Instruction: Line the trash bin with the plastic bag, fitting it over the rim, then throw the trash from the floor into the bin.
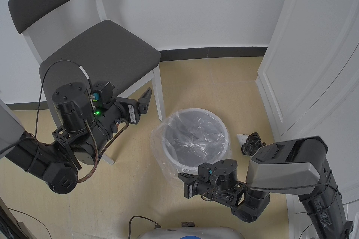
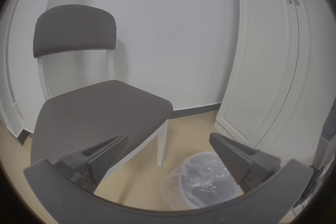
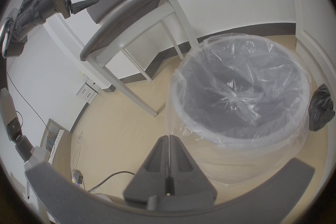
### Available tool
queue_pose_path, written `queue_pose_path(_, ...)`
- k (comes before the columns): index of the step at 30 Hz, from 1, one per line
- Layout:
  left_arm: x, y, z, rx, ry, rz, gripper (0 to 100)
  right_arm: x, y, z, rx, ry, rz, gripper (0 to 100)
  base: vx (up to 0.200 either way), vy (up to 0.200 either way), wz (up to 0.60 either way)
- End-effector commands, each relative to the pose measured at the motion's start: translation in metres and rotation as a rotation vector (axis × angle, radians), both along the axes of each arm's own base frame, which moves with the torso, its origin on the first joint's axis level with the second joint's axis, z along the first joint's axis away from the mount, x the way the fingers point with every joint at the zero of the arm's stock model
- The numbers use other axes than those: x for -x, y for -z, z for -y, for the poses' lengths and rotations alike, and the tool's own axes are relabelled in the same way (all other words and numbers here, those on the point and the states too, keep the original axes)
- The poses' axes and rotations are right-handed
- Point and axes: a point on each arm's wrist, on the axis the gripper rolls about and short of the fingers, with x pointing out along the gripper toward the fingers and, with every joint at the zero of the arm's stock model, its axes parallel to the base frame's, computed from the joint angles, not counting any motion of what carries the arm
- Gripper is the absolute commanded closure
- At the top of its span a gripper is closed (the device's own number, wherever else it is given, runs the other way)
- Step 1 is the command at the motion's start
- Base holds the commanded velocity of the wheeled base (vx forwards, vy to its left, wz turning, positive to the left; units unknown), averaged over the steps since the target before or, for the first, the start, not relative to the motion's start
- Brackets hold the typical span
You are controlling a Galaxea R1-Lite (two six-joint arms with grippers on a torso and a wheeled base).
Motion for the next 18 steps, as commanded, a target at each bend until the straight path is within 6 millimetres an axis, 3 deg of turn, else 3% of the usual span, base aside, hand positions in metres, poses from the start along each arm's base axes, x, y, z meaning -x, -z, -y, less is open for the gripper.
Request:
queue_pose_path(1,-0.001,0.003,0.001,-0.005,0.0,-0.007,0,0.003,0.011,-0.001,0.017,-0.008,-0.019,100,0.0,0.0,0.0)
queue_pose_path(18,-0.001,0.003,0.001,-0.007,0.002,-0.007,0,0.007,0.032,-0.011,0.009,-0.022,-0.005,100,0.0,0.0,0.0)
